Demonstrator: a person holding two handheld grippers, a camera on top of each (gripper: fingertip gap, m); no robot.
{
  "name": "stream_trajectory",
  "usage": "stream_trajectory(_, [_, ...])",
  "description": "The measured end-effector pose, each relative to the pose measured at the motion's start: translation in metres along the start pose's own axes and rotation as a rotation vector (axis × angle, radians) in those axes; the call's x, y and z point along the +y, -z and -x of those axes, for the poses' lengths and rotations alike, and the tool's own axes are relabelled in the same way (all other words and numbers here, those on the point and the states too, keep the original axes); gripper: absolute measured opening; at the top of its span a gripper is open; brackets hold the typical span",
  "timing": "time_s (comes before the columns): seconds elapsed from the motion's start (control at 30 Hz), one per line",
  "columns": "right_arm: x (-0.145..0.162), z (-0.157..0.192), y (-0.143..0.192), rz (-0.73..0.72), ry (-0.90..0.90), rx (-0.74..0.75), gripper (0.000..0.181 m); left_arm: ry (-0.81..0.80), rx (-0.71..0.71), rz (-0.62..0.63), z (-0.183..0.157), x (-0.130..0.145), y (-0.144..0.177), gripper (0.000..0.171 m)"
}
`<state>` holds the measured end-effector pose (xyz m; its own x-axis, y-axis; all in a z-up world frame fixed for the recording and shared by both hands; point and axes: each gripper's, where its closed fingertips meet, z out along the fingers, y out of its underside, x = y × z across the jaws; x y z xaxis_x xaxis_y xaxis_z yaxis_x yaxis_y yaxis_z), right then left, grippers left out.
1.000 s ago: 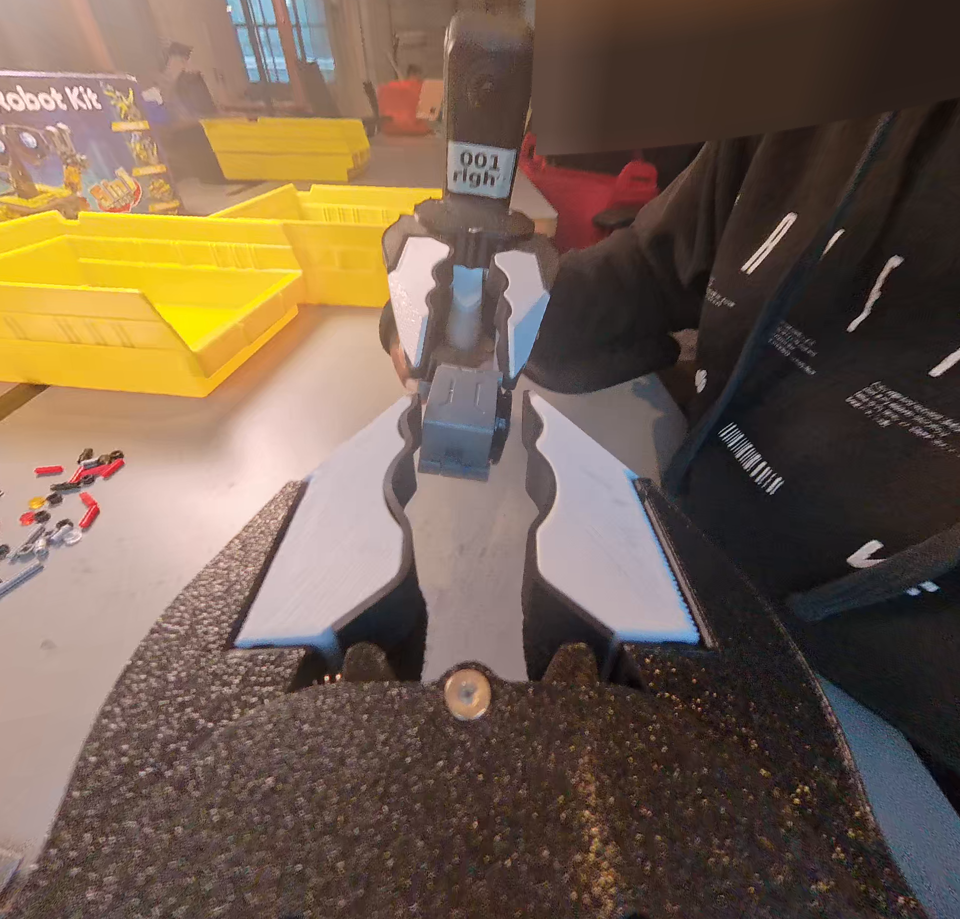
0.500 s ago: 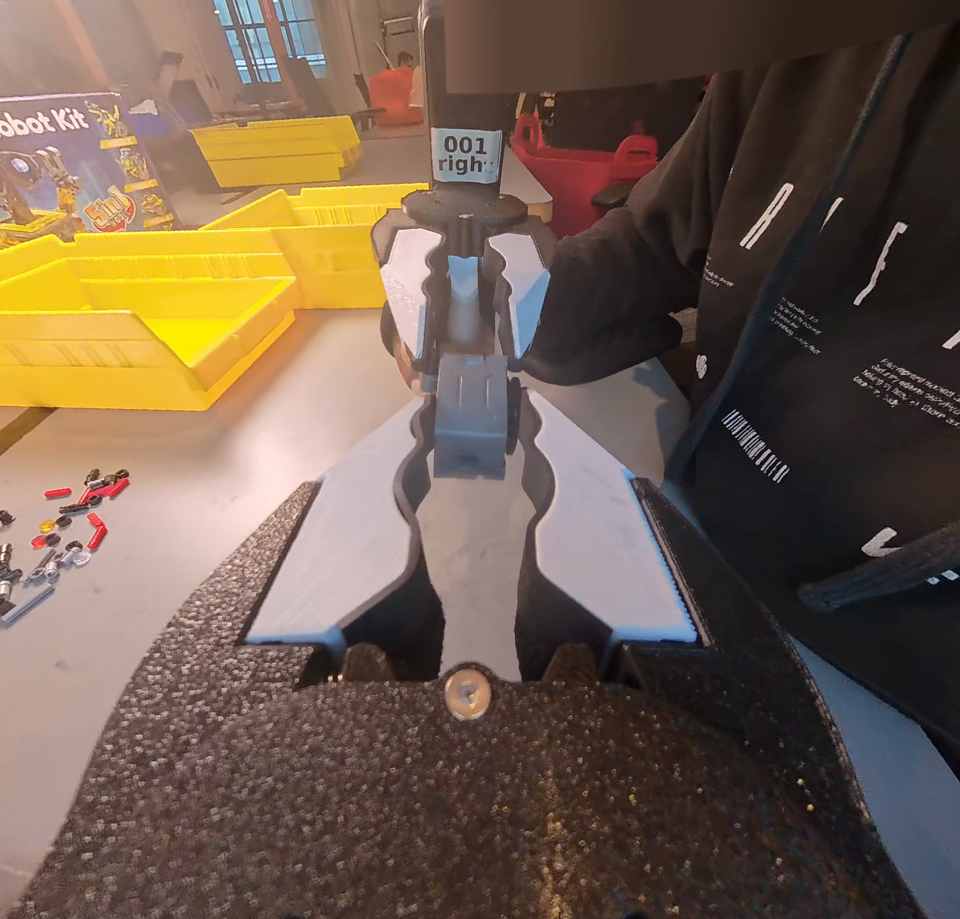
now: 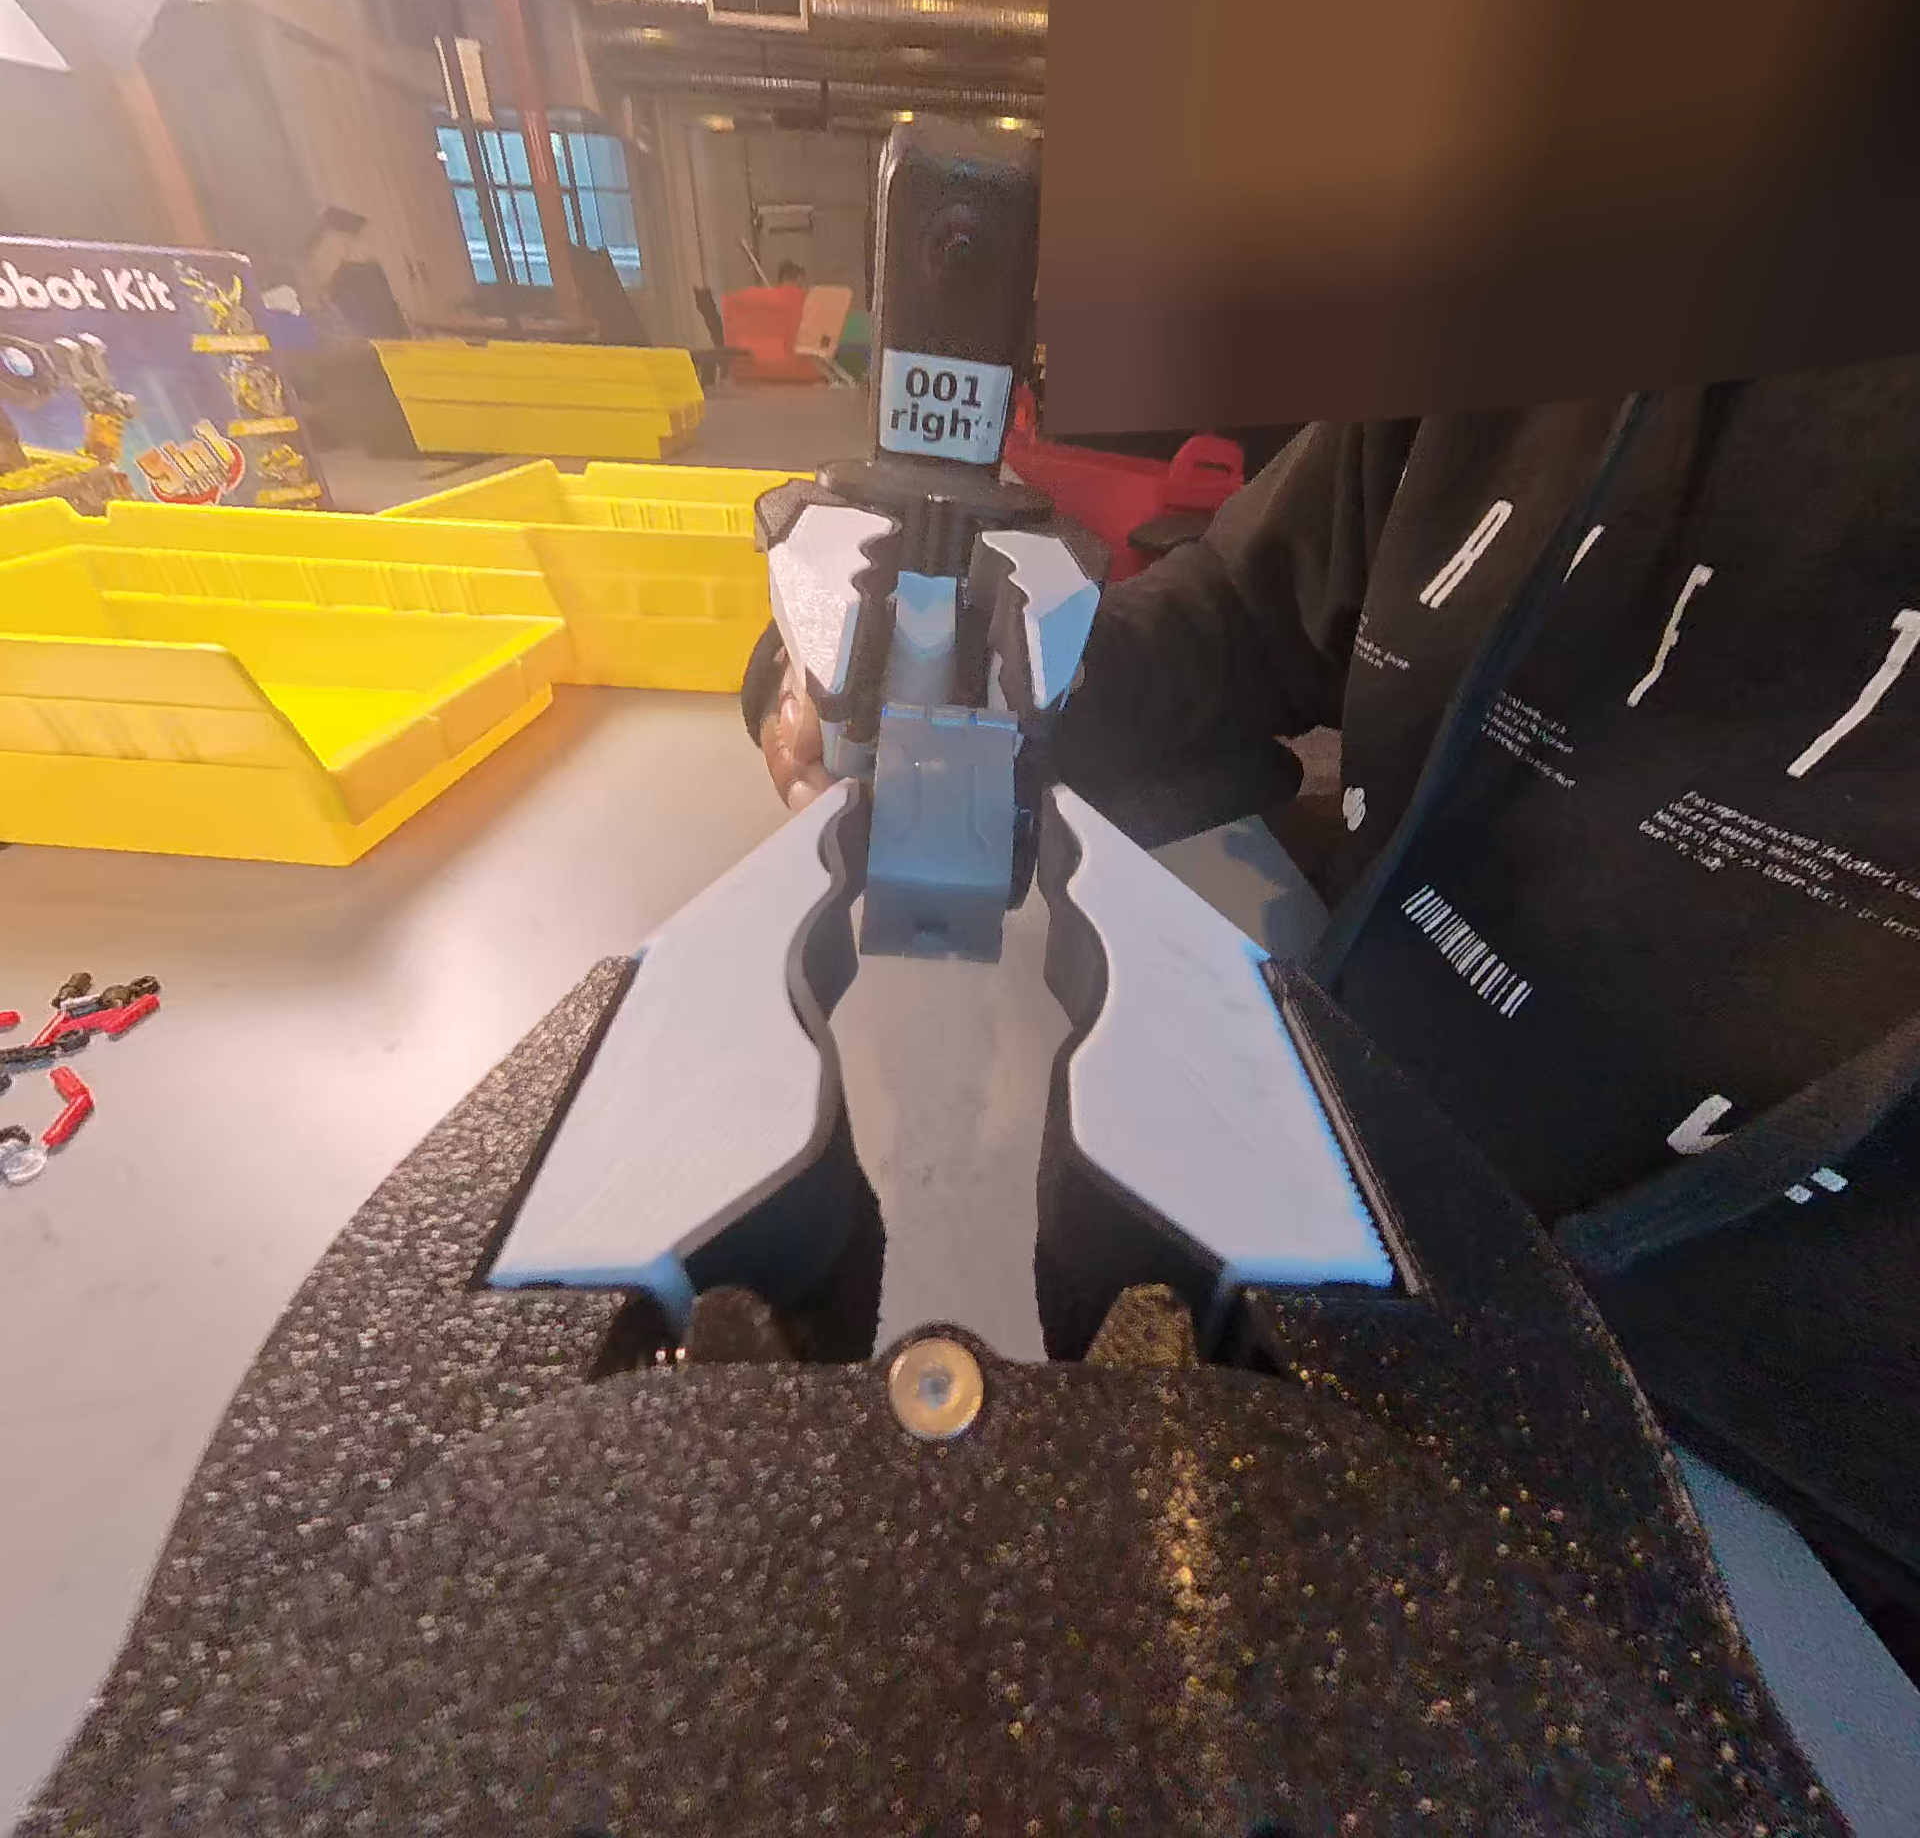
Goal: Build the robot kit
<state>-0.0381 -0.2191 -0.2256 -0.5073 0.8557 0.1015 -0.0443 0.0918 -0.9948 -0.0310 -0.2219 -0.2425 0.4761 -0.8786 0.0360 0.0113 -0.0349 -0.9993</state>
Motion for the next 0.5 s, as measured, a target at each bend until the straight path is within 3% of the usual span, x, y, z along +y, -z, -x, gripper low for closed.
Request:
stream_trajectory(0.1, [-0.011,-0.007,0.004,-0.052,-0.024,0.048,0.036,0.021,0.0,-0.073,0.002,-0.011,0.006,0.031])
stream_trajectory(0.2, [-0.003,-0.008,0.004,-0.002,-0.041,0.043,0.036,0.02,-0.009,-0.115,0.004,-0.018,0.01,0.031])
stream_trajectory(0.37, [0.0,-0.005,0.0,0.005,-0.087,0.021,0.026,-0.012,-0.027,-0.107,0.005,-0.016,0.008,0.031])
stream_trajectory(0.5, [0.012,-0.007,0.001,0.059,-0.057,0.018,0.026,-0.009,-0.036,-0.02,0.009,-0.004,0.007,0.032])
